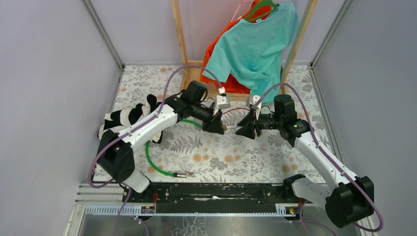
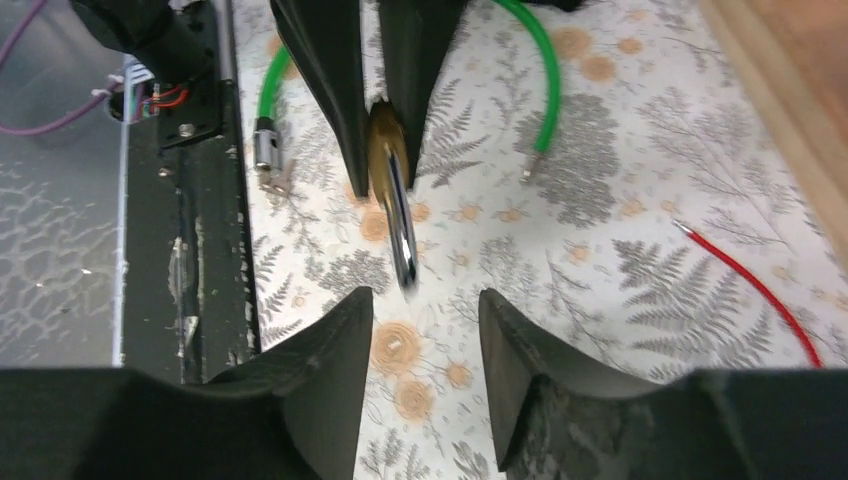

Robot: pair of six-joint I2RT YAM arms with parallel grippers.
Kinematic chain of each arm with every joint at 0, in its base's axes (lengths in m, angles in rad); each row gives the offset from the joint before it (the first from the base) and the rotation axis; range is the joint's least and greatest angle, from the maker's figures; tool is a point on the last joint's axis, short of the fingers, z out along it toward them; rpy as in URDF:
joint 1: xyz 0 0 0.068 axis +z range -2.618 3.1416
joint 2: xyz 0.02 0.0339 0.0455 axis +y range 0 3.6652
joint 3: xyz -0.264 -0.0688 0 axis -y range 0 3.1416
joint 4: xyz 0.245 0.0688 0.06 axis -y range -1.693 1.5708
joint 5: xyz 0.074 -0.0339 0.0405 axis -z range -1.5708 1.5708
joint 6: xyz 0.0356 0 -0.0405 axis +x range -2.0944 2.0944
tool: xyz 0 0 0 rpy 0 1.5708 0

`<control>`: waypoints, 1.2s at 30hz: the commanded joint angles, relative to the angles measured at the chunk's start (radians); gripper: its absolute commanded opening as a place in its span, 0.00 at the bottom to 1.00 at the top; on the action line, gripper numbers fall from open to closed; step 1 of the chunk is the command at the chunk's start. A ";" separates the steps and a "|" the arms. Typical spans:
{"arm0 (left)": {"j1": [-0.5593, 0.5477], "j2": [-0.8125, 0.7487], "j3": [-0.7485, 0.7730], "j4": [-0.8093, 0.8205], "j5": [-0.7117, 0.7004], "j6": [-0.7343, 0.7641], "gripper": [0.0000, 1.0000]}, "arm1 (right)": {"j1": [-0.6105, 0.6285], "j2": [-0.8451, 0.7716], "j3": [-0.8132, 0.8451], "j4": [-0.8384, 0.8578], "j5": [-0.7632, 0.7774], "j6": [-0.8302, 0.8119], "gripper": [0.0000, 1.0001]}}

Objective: Lock with the key
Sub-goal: Lock the lock.

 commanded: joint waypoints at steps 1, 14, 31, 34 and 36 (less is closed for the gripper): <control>0.055 -0.066 -0.059 0.091 0.059 0.055 0.00 | -0.083 -0.048 0.061 -0.050 -0.064 -0.037 0.54; 0.060 0.021 -0.116 0.073 -0.016 0.015 0.02 | -0.191 -0.055 0.025 0.017 -0.043 0.049 0.71; -0.024 0.061 -0.026 0.144 0.053 -0.014 0.01 | -0.033 0.058 -0.042 0.147 -0.110 0.080 0.68; -0.034 0.061 -0.021 0.144 0.046 -0.018 0.01 | -0.014 0.064 -0.041 0.146 -0.108 0.069 0.58; -0.038 0.062 -0.016 0.144 0.046 -0.025 0.01 | -0.005 0.070 -0.041 0.145 -0.106 0.064 0.48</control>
